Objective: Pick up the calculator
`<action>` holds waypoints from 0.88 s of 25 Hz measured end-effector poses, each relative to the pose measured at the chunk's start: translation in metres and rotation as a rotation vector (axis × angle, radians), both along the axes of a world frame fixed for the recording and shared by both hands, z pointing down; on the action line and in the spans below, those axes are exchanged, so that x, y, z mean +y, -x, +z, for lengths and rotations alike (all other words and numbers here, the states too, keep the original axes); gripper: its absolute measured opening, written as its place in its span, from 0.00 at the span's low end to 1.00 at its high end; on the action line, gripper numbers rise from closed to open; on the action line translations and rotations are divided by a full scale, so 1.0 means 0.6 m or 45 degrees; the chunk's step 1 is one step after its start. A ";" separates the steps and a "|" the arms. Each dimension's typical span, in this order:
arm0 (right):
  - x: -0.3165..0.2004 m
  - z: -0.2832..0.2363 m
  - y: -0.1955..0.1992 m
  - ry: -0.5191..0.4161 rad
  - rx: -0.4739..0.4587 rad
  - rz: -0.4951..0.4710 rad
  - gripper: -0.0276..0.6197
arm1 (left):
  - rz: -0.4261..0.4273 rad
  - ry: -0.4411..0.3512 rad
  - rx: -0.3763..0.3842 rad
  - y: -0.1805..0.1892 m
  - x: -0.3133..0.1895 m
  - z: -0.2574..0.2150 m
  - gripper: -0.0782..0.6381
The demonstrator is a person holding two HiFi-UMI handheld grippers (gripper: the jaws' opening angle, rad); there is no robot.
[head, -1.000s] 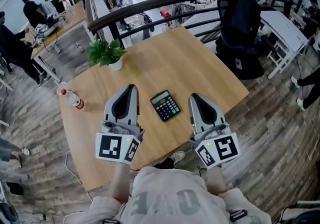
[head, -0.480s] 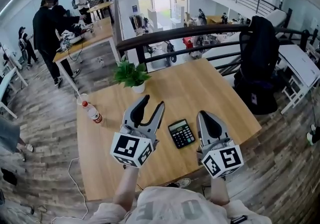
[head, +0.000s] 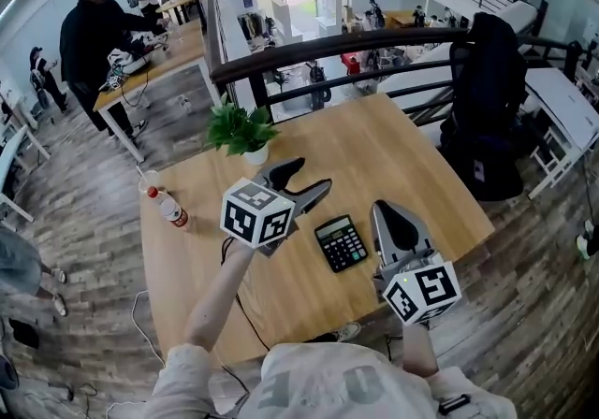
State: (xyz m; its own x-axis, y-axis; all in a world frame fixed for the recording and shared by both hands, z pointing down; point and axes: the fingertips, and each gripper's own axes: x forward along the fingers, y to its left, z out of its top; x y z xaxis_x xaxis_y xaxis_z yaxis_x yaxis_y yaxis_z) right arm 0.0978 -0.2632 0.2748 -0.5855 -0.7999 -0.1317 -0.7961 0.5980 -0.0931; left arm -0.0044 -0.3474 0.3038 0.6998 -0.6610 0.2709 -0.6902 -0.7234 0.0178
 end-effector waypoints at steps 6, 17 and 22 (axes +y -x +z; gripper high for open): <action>-0.030 0.028 -0.014 0.081 0.006 0.010 0.08 | 0.143 0.313 -0.115 -0.025 -0.067 0.107 0.49; -0.085 0.101 -0.021 0.207 0.020 0.008 0.08 | 0.544 1.004 -0.437 -0.049 -0.043 0.356 0.49; -0.096 0.119 -0.026 0.255 0.010 -0.014 0.08 | 0.594 1.141 -0.456 -0.055 -0.045 0.405 0.49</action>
State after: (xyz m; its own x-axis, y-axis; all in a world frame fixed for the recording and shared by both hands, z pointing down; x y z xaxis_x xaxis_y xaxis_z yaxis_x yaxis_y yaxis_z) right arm 0.1134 -0.3209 0.3464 -0.5946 -0.8033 0.0344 -0.7909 0.5766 -0.2048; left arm 0.0284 -0.3744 0.5469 0.6152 0.1928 0.7645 -0.4194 -0.7411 0.5244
